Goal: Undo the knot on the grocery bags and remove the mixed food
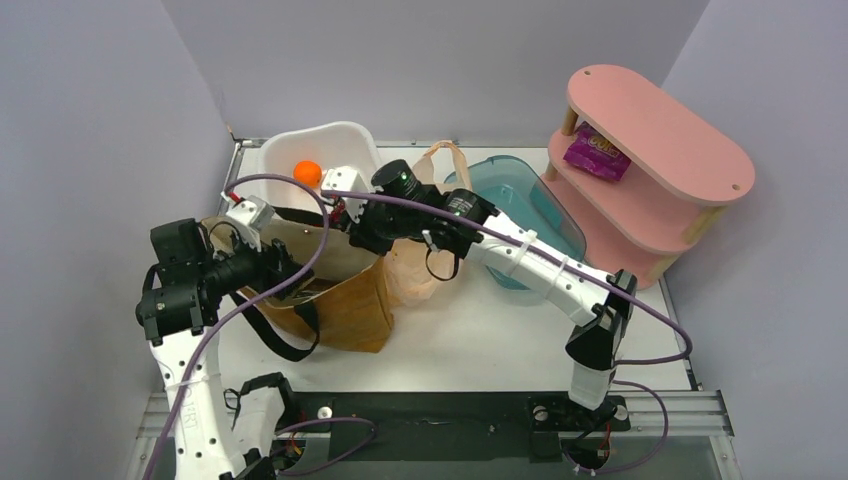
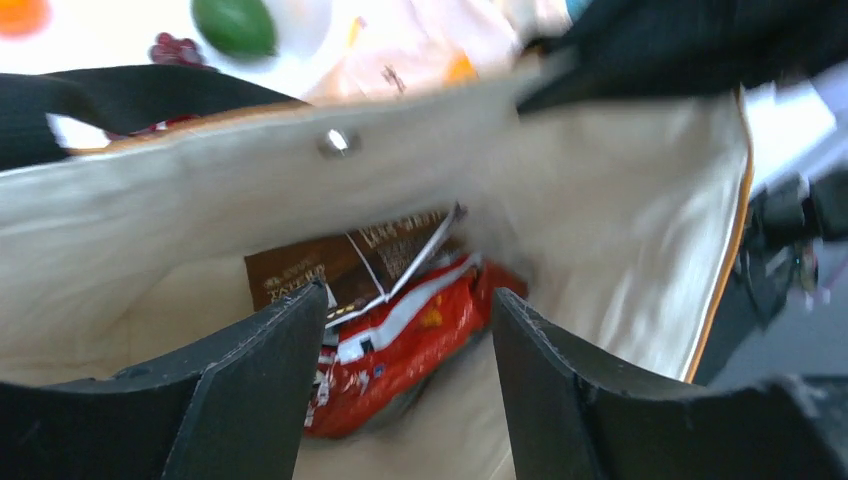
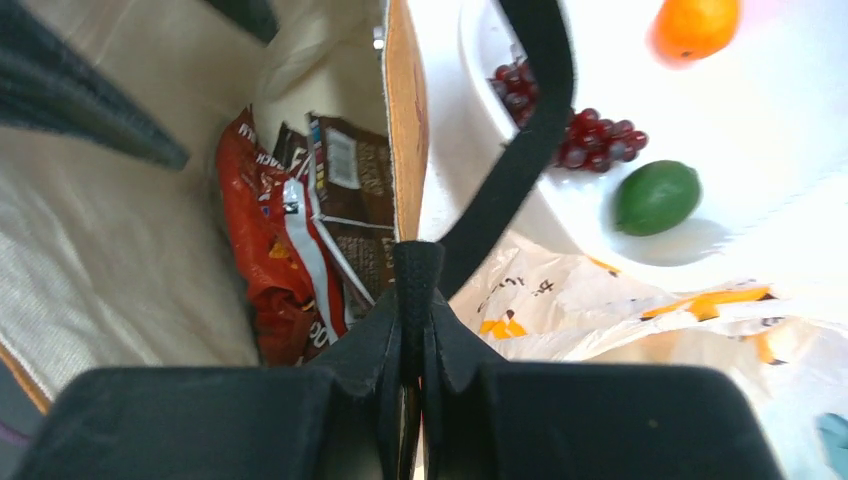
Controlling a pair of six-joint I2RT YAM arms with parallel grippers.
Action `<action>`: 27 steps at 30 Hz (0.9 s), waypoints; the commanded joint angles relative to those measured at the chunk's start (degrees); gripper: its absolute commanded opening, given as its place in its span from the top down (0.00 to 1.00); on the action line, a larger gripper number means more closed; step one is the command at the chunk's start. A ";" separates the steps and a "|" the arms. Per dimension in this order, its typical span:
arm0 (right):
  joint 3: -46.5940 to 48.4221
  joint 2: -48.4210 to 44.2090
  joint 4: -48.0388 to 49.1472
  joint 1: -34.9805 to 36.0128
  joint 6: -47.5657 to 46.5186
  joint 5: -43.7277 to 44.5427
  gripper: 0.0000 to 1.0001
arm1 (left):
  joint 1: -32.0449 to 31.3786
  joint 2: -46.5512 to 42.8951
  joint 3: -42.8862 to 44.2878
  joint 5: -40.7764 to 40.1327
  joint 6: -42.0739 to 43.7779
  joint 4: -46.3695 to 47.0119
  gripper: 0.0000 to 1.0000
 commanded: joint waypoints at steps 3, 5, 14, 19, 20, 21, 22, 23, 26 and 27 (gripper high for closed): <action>10.11 -2.45 0.97 -7.42 -12.42 -2.37 1.00 | -0.91 -1.36 -3.31 11.94 26.31 -10.56 0.41; 10.59 -1.84 0.94 -10.53 -15.45 -2.72 1.00 | -1.68 -2.43 -5.83 10.77 24.04 -5.26 0.41; -4.94 -10.25 1.89 -10.47 -18.32 -11.65 1.00 | -15.95 -1.50 -9.05 2.40 32.00 -5.28 0.40; -21.26 -18.88 4.81 -6.61 -21.56 -10.82 1.00 | -20.16 -6.67 -14.25 -2.35 44.34 -10.38 0.38; -22.45 -19.59 5.71 -6.24 -20.97 -10.60 1.00 | -20.84 -7.80 -14.82 -3.70 46.07 -10.61 0.38; -24.03 -20.56 6.14 -5.79 -20.29 -10.84 1.00 | -21.12 -8.30 -15.70 -4.19 46.70 -10.59 0.38; -24.54 -20.82 6.88 -5.59 -18.48 -11.35 1.00 | -21.55 -9.15 -16.16 -4.69 47.52 -10.07 0.38; -25.14 -21.20 7.29 -5.51 -17.59 -11.61 1.00 | -21.65 -9.54 -16.76 -4.90 47.59 -9.44 0.37; -25.42 -21.27 9.86 -5.26 -13.41 -11.94 1.00 | -22.34 -11.20 -17.97 -5.06 43.19 -1.77 0.37; -25.28 -21.20 10.37 -5.30 -11.86 -12.08 1.00 | -22.66 -11.31 -18.40 -5.05 40.86 0.16 0.36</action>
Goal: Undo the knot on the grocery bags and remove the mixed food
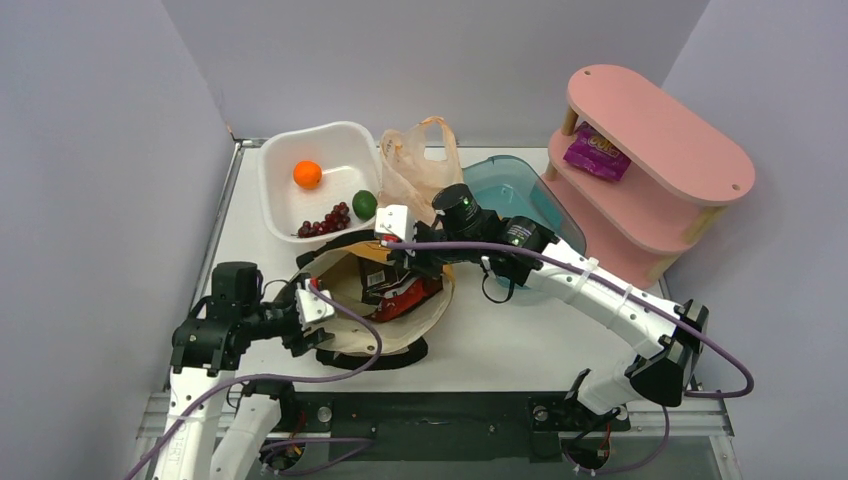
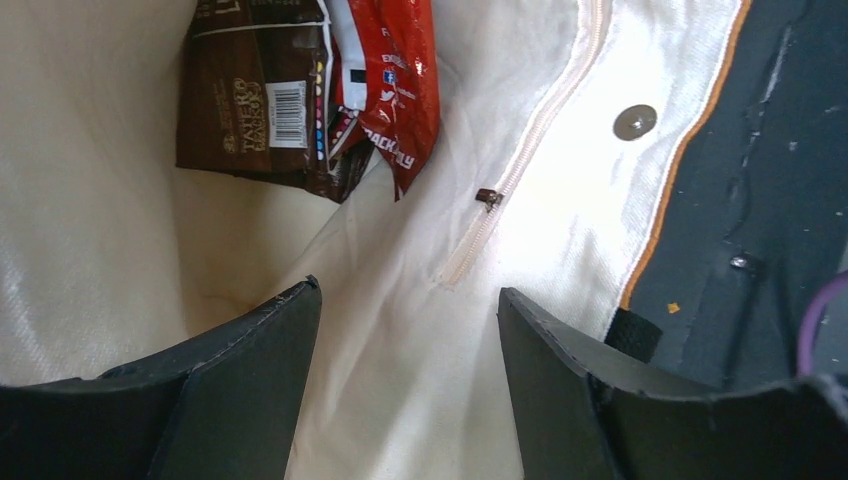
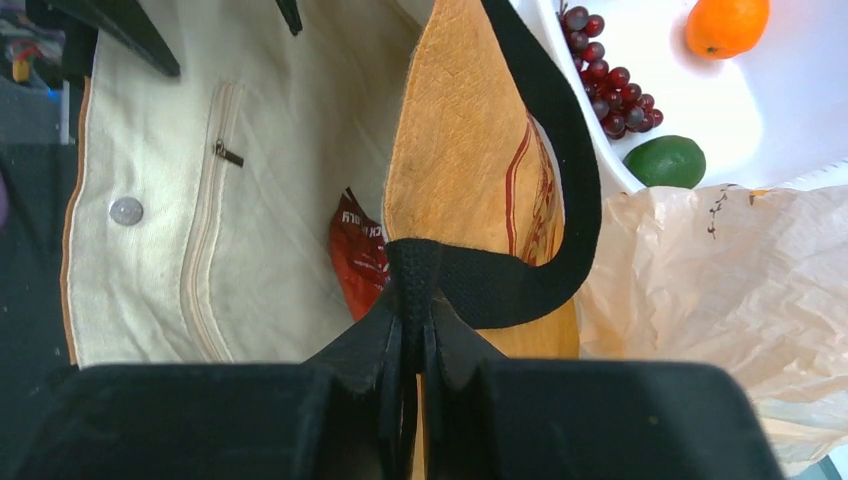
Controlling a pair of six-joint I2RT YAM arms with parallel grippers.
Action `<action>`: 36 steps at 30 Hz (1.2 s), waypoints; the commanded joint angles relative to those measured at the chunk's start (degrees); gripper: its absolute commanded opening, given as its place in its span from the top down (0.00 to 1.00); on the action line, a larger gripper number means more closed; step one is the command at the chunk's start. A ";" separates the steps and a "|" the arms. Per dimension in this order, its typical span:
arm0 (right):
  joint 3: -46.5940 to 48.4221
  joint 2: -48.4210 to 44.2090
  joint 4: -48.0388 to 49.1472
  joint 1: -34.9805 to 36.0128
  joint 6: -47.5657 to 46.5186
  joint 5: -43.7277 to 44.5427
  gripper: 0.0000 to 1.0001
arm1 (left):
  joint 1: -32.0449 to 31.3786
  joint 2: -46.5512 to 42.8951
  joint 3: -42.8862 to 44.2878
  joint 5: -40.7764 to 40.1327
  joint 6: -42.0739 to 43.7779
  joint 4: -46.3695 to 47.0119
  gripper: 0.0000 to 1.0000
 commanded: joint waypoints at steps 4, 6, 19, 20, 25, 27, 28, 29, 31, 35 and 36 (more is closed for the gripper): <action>-0.23 -0.74 10.34 -0.30 9.20 -1.63 1.00 | -6.66 -0.10 -2.18 -4.98 -10.98 21.75 0.36; -0.16 -0.42 10.99 -0.42 10.07 -1.66 1.00 | -12.29 1.31 -3.01 -9.53 -14.00 27.02 0.37; 3.13 2.42 12.10 -6.63 16.17 -4.67 1.00 | -31.37 21.06 -12.96 -33.91 -11.90 59.67 0.39; 3.25 2.48 12.04 -7.03 16.09 -5.15 1.00 | -31.51 23.65 -13.72 -35.01 -11.44 62.11 0.39; 4.01 3.39 11.71 -8.34 16.52 -7.52 1.00 | -31.99 33.22 -14.38 -44.31 -11.10 72.01 0.39; 4.02 3.71 11.65 -8.88 17.29 -8.52 1.00 | -32.21 35.74 -14.05 -46.48 -10.69 73.12 0.39; 4.02 3.87 11.64 -9.26 17.62 -8.86 1.00 | -32.27 36.42 -14.01 -47.07 -10.84 74.20 0.39; 4.06 3.93 11.62 -9.55 18.25 -9.58 1.00 | -32.31 36.47 -13.97 -47.75 -11.33 74.64 0.40; 3.95 4.07 11.68 -9.89 18.85 -10.38 1.00 | -32.21 35.68 -13.64 -47.83 -12.33 75.37 0.55; 4.27 4.60 11.64 -10.91 19.46 -11.11 1.00 | -31.83 31.05 -11.82 -44.65 -15.37 71.87 1.00; 4.61 4.92 11.64 -11.13 19.97 -11.17 1.00 | -31.81 28.94 -10.55 -43.56 -15.95 70.58 1.00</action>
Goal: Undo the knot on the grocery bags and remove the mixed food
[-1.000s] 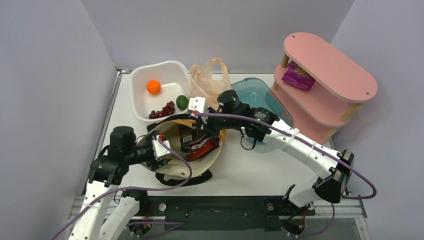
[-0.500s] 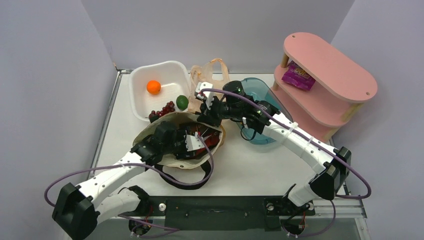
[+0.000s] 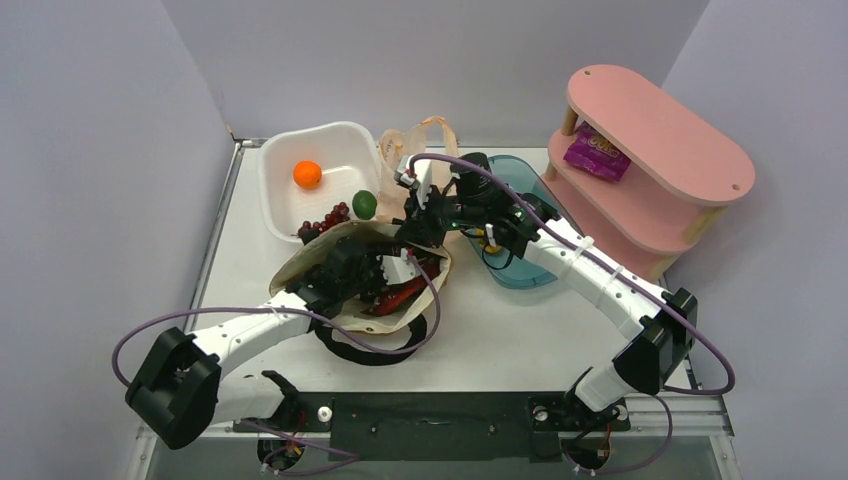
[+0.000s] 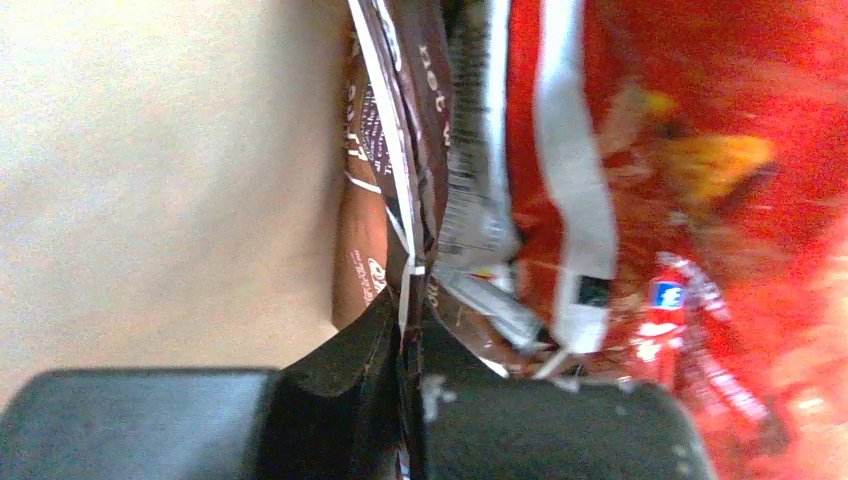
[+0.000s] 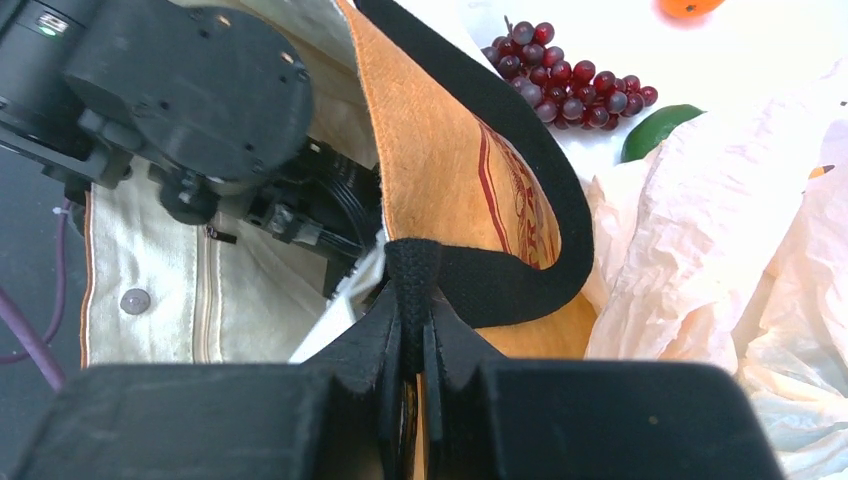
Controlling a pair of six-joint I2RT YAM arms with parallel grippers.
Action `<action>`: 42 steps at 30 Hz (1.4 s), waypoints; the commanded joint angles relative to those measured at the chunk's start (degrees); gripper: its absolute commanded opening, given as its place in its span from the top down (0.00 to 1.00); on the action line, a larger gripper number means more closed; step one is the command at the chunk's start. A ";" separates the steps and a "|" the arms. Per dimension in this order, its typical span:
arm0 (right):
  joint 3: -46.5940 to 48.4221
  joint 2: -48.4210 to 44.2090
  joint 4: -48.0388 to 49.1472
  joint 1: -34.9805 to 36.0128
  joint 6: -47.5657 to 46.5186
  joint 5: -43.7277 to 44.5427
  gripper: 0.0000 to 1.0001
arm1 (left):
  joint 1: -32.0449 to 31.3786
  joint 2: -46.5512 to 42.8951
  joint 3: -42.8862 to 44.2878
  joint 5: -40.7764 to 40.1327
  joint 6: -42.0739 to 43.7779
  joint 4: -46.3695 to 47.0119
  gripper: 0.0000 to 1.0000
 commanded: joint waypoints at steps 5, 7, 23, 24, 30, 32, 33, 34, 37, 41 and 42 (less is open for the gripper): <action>4.70 1.87 2.63 -4.21 5.01 -2.72 1.00 | 2.04 -14.51 13.59 13.17 -8.05 -14.49 1.00; 5.00 2.40 2.87 -5.63 6.49 -1.96 0.95 | 4.14 -16.62 18.51 20.81 -9.72 -21.62 1.00; 4.74 0.78 10.43 -10.96 18.49 0.58 0.37 | 19.14 -4.42 48.41 29.17 -21.34 -40.56 1.00; 4.52 0.03 10.97 -11.07 18.61 0.71 0.35 | 19.13 -3.71 48.60 28.70 -21.68 -40.05 1.00; 1.72 -7.27 15.81 -13.59 20.33 -0.38 0.27 | 19.13 -0.50 50.34 26.14 -25.48 -37.34 1.00; 0.01 -9.45 16.76 -13.58 20.65 -2.36 0.25 | 19.20 0.76 51.59 25.73 -26.45 -36.74 1.00; -1.48 -10.74 17.61 -12.97 20.75 -3.11 0.25 | 19.21 1.18 52.73 25.52 -27.09 -36.43 1.00; -2.03 -11.61 17.77 -11.65 20.19 -2.98 0.24 | 19.21 1.98 53.36 25.58 -27.37 -36.32 1.00; -3.31 -12.00 14.93 -7.67 16.39 -1.14 0.24 | 19.21 3.49 56.19 26.05 -28.49 -36.01 1.00; -4.86 -9.92 13.06 -4.48 12.43 0.52 0.28 | 19.21 3.94 57.92 27.21 -29.27 -36.29 1.00; -4.87 -8.49 12.67 -4.56 12.39 0.30 0.30 | 19.21 3.86 58.06 27.26 -29.17 -36.30 1.00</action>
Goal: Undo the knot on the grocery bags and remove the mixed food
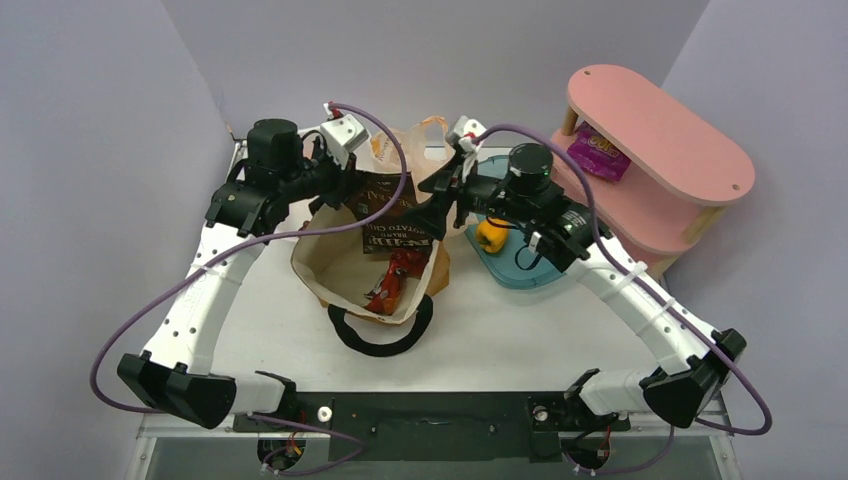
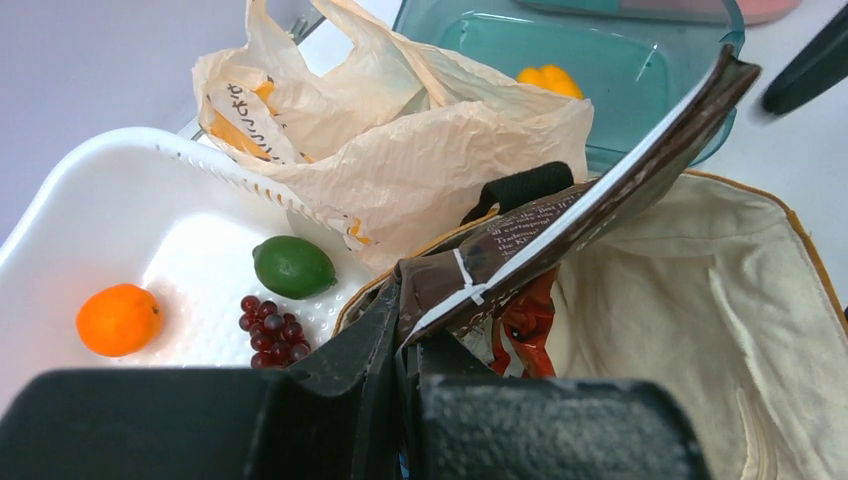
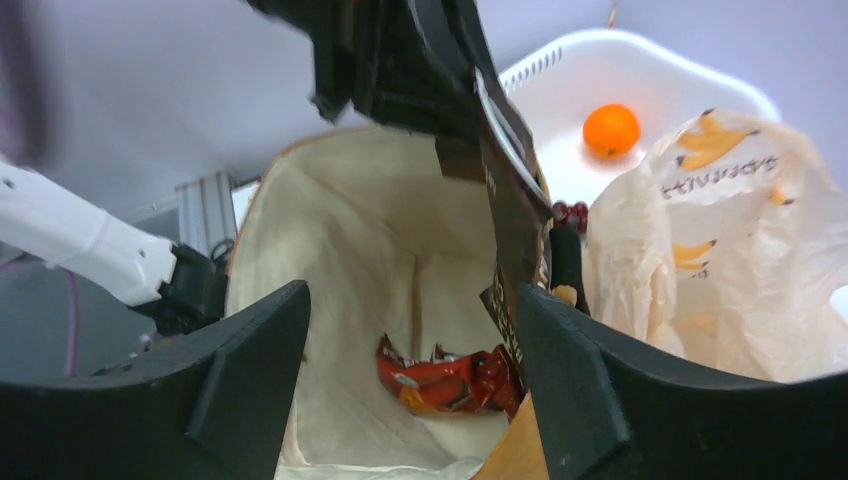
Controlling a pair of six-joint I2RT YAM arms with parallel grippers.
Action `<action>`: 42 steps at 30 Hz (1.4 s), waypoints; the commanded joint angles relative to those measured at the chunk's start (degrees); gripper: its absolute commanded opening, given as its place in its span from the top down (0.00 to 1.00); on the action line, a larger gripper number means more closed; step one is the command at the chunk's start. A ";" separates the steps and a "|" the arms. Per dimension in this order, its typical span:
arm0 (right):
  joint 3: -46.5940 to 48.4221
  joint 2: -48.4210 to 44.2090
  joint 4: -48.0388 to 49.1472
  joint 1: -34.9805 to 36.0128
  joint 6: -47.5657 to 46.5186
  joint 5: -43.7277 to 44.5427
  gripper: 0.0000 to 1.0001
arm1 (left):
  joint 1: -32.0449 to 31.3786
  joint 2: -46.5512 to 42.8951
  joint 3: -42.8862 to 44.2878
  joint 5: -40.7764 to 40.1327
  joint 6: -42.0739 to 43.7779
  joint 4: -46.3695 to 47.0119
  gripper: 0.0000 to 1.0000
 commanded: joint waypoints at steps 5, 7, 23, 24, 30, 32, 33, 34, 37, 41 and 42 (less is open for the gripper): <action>-0.31 8.26 -3.83 -0.33 -5.14 -1.01 0.46 | 1.21 -0.32 8.55 1.77 -1.98 2.33 1.00; -0.62 8.83 -4.39 -0.88 -6.47 0.65 0.44 | 2.66 -0.09 10.91 3.51 -2.24 0.97 1.00; -0.32 10.04 -0.66 -0.99 -6.90 6.49 0.26 | 8.28 -2.41 12.66 22.15 -9.18 3.98 1.00; -0.27 10.04 -0.68 -1.13 -6.54 6.47 0.26 | 8.65 -2.33 13.05 23.06 -9.66 4.65 1.00; -1.40 9.00 -0.71 -3.56 -4.64 6.92 0.31 | 11.64 -1.74 16.80 27.17 -8.46 0.00 1.00; -1.93 8.60 -0.85 -3.82 -4.35 6.57 0.32 | 11.88 -1.85 17.13 27.18 -6.33 -2.36 1.00; -2.15 8.49 -0.80 -3.82 -4.20 6.20 0.31 | 11.95 -1.88 17.07 27.06 -5.50 -3.31 1.00; -2.24 8.39 -0.71 -3.85 -3.71 5.08 0.28 | 11.98 -1.86 16.97 27.00 -5.45 -3.42 1.00; -2.64 8.46 1.63 -3.65 -1.63 0.98 0.26 | 11.78 -1.97 15.58 25.55 -9.28 0.78 1.00; -2.53 8.46 4.07 -2.21 -0.60 -2.43 0.27 | 8.57 -1.63 14.03 22.51 -11.98 4.23 1.00; -2.54 8.61 4.89 -1.75 -0.61 -2.61 0.27 | 7.75 -1.64 13.37 21.27 -11.73 4.34 1.00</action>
